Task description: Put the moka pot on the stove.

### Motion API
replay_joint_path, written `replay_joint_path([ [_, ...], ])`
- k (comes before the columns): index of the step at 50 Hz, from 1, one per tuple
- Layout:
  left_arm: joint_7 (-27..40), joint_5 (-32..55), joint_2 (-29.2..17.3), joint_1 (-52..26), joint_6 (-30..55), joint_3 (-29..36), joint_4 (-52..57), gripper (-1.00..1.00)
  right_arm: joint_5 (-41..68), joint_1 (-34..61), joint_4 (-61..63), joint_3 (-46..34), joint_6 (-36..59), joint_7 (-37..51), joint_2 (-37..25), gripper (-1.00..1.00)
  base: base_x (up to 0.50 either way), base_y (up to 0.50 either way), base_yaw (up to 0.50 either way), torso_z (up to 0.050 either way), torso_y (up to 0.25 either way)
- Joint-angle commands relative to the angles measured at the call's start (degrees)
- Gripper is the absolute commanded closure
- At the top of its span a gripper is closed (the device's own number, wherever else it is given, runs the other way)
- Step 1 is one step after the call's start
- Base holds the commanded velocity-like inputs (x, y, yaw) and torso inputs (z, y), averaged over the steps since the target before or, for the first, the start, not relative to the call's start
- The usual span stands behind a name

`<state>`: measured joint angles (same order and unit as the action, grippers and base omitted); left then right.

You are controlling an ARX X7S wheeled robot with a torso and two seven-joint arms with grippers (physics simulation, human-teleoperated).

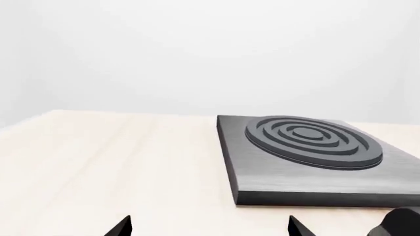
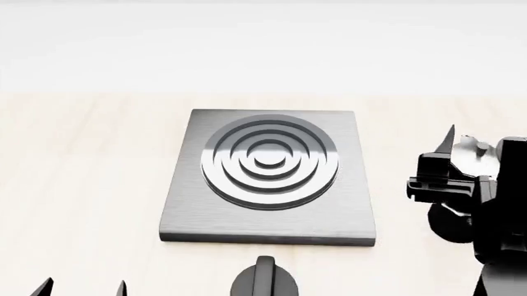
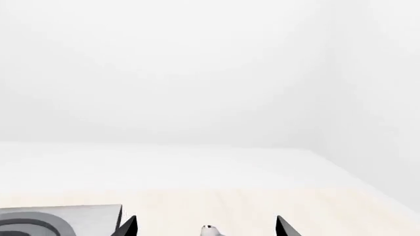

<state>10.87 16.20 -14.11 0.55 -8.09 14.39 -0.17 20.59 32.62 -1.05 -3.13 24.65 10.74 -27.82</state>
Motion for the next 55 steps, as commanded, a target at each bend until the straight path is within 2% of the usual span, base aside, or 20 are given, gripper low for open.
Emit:
replay_joint_path([
  [1,0.11,0.66,-0.54,-0.01,0.03,-0.14,0.13,-1.0,4.42,-3.33,2.19,4.69,2.73,-0.03,-1.65,-1.0,0.0,0.0,0.0,0.0,0.0],
  [10,0.15,1.06,-0.91,0.11,0.09,-0.11,0.21,-1.0,7.61,-5.38,2.7,7.91,3.11,-0.9,-2.26,-1.0,0.0,0.0,0.0,0.0,0.0],
  [12,5.65,3.9,-3.47,-0.43,15.08,0.0,16.32,-1.0,8.25,-5.57,2.05,8.3,2.63,-1.57,-1.97,-1.0,0.0,0.0,0.0,0.0,0.0],
  [14,6.22,4.3,-3.81,-0.45,16.49,-0.06,17.91,-1.0,8.57,-5.59,1.56,8.29,2.27,-2.25,-1.87,-1.0,0.0,0.0,0.0,0.0,0.0],
  [35,4.3,2.24,-2.74,-0.05,8.86,0.65,10.74,-1.0,9.06,-5.17,-11.08,7.22,-2.43,-8.51,0.47,-1.0,0.0,0.0,0.0,0.0,0.0],
  [55,3.85,1.51,-2.31,-0.02,5.72,1.2,7.38,-1.0,8.67,-4.67,-12.1,7.36,-2.69,-8.2,-0.15,-1.0,0.0,0.0,0.0,0.0,0.0],
])
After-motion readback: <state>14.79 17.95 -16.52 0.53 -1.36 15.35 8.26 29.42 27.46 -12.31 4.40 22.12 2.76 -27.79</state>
